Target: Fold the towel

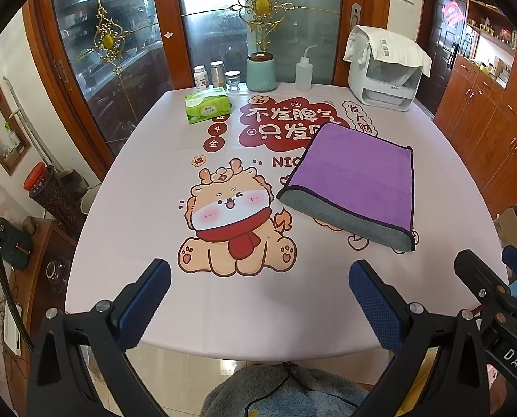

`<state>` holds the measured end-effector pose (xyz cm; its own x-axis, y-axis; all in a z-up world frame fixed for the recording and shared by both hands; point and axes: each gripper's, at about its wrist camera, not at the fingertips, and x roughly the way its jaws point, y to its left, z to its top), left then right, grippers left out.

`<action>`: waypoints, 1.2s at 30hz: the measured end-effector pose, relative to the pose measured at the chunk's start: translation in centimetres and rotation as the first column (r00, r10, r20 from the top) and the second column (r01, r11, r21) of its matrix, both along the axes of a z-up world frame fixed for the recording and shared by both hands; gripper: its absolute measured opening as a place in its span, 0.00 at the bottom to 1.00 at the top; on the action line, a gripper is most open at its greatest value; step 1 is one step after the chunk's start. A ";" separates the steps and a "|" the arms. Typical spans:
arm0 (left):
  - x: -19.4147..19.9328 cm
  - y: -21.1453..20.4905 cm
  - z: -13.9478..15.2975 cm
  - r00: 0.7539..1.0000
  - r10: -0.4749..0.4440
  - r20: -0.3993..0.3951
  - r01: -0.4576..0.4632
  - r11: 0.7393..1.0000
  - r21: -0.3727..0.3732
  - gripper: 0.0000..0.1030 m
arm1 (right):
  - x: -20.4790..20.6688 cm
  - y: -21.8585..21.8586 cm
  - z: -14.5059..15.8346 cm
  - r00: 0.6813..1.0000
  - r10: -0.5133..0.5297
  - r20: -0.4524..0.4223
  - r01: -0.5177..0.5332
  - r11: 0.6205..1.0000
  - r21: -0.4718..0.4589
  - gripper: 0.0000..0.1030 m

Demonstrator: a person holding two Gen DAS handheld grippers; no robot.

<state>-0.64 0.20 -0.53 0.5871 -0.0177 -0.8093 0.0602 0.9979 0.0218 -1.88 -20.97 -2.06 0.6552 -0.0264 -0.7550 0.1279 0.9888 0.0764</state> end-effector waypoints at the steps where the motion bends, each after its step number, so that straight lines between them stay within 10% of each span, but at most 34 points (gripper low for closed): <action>1: 0.0 0.0 0.0 1.000 0.000 0.000 0.000 1.000 0.000 1.00 | 0.0 0.0 -0.1 1.000 0.000 0.000 0.000 1.000 0.001 0.92; 36: 1.0 -2.1 -1.1 0.998 0.022 -0.062 -0.022 1.000 -0.002 1.00 | 1.4 -1.8 -0.5 0.999 0.048 -0.011 -0.048 0.998 0.029 0.92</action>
